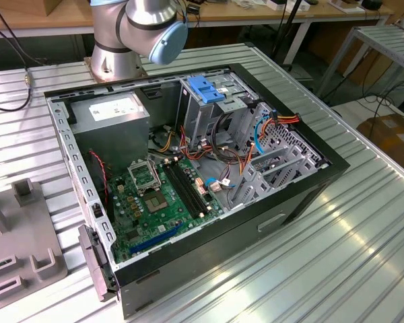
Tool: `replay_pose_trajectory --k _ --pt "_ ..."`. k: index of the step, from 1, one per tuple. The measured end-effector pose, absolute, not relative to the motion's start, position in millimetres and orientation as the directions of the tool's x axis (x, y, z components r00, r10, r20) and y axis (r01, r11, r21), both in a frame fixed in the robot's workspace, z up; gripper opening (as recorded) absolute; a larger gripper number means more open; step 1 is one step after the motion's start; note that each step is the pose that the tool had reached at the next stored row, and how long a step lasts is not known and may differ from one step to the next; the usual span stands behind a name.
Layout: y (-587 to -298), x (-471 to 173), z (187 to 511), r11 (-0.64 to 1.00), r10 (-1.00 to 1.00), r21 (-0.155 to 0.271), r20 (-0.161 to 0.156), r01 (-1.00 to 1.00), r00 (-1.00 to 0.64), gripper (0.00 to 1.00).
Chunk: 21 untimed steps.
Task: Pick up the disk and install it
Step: 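Pick up the disk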
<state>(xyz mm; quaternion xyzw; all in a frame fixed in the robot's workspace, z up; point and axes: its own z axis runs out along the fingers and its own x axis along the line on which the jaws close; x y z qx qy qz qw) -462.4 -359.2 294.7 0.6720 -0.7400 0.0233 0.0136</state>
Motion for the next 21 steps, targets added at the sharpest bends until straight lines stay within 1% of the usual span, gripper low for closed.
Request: replay_pose_trajectory --k 1,2,21 --pt "-359.2 -462.4 294.7 0.096 -0.994 -0.016 0.051 -0.995 -0.096 0.54" --pt "-359.2 -462.4 294.6 0.096 -0.994 -0.016 0.051 -0.995 -0.096 0.47" --pt "-360.2 -462.4 293.8 0.096 -0.994 -0.016 0.051 -0.995 -0.096 0.47"
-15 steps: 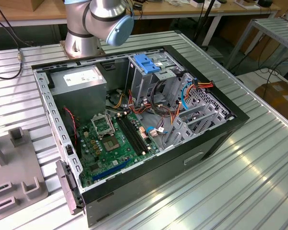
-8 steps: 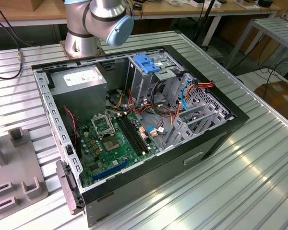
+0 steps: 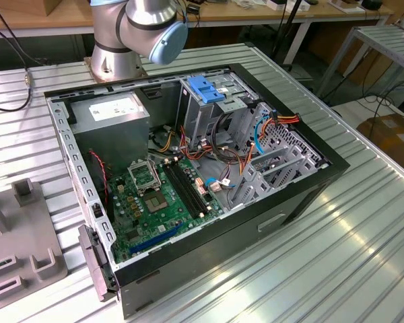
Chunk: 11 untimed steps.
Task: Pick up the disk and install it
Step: 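Pick up the disk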
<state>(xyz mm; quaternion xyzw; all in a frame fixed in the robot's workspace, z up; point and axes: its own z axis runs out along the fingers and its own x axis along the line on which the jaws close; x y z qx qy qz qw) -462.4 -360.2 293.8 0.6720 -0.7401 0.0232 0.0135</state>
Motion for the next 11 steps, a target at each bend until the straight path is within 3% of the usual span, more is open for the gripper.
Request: replay_pose_trajectory --k 4,5,11 --pt "-360.2 -462.4 293.8 0.096 -0.994 -0.016 0.051 -0.995 -0.096 0.47" --pt "-360.2 -462.3 293.7 0.096 -0.994 -0.016 0.051 -0.995 -0.096 0.39" --pt "-360.2 -462.4 293.6 0.096 -0.994 -0.016 0.051 -0.995 -0.096 0.38"
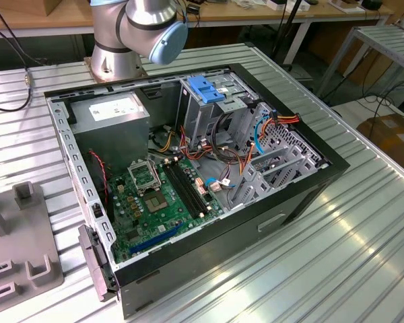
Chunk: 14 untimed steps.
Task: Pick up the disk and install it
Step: 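Pick up the disk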
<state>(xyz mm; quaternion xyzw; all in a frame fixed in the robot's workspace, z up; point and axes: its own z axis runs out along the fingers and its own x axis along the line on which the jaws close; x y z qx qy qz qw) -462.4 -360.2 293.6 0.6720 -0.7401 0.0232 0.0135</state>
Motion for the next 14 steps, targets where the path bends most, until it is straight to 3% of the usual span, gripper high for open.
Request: replay_pose_trajectory --k 14 --pt "-361.5 -462.4 293.5 0.067 -0.996 -0.016 0.051 -0.998 -0.068 0.37"
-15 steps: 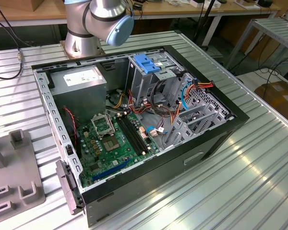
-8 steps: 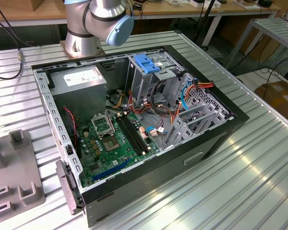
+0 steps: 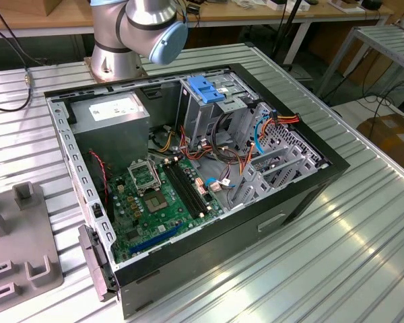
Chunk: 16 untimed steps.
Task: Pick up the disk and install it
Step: 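Pick up the disk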
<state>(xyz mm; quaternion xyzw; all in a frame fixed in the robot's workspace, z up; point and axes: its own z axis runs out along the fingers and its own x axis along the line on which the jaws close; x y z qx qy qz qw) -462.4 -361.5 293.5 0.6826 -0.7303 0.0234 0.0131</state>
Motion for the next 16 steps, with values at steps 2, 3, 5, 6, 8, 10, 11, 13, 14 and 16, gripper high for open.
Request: replay_pose_trajectory --k 2,3,5,6,8,10,11,13,14,16 --pt "-361.6 -462.4 293.4 0.057 -0.997 -0.016 0.051 -0.998 -0.058 0.37" --pt "-361.6 -462.4 293.4 0.054 -0.997 -0.016 0.051 -0.998 -0.054 0.37" --pt "-361.7 -462.4 293.4 0.042 -0.998 -0.016 0.051 -0.999 -0.043 0.37" --pt "-361.8 -462.5 293.4 0.029 -0.998 -0.016 0.051 -0.999 -0.030 0.37" --pt "-361.8 -462.4 293.4 0.022 -0.998 -0.016 0.051 -1.000 -0.023 0.37" --pt "-361.8 -462.5 293.4 0.022 -0.998 -0.016 0.051 -1.000 -0.023 0.37" --pt "-361.8 -462.4 293.4 0.022 -0.998 -0.016 0.051 -1.000 -0.022 0.37" --pt "-361.8 -462.4 293.4 0.020 -0.998 -0.016 0.051 -1.000 -0.020 0.37" --pt "-361.8 -462.4 293.4 0.018 -0.999 -0.016 0.051 -1.000 -0.018 0.37" --pt "-361.8 -462.4 293.4 0.015 -0.999 -0.016 0.051 -1.000 -0.016 0.37"
